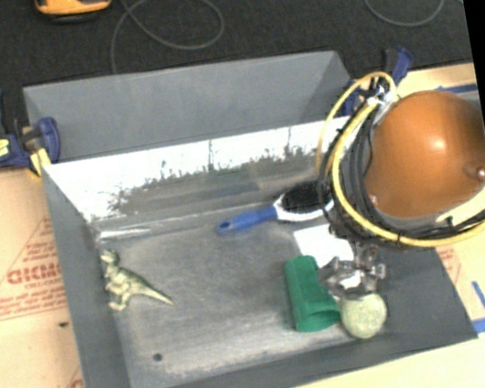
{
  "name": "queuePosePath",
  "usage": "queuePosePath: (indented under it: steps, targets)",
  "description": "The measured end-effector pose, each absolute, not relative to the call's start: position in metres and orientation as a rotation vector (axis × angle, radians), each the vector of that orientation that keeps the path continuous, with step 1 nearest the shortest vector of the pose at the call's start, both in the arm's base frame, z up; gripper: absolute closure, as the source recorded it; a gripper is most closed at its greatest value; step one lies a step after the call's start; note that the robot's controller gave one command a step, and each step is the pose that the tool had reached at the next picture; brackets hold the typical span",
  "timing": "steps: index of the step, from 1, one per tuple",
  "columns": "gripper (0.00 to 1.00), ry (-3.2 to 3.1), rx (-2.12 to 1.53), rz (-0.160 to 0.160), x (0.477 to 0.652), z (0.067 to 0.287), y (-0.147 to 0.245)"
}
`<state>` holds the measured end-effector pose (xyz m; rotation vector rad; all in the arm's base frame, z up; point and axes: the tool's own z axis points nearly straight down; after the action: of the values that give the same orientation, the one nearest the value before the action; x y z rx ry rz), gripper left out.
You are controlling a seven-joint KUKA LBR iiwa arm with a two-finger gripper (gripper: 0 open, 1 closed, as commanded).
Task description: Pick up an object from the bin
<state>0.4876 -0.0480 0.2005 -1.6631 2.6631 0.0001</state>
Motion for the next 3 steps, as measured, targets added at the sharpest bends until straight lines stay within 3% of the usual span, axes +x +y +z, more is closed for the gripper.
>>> queuePosePath:
  steps: [1,2,3]
  targets:
    - [0.00,2.664,-1.661,0.001,0.488,0.201,-0.048]
    - [0.00,2.665,-1.660,0.001,0.488,0.201,-0.048]
    - [0.00,2.674,-1.648,0.000,0.493,0.194,-0.004]
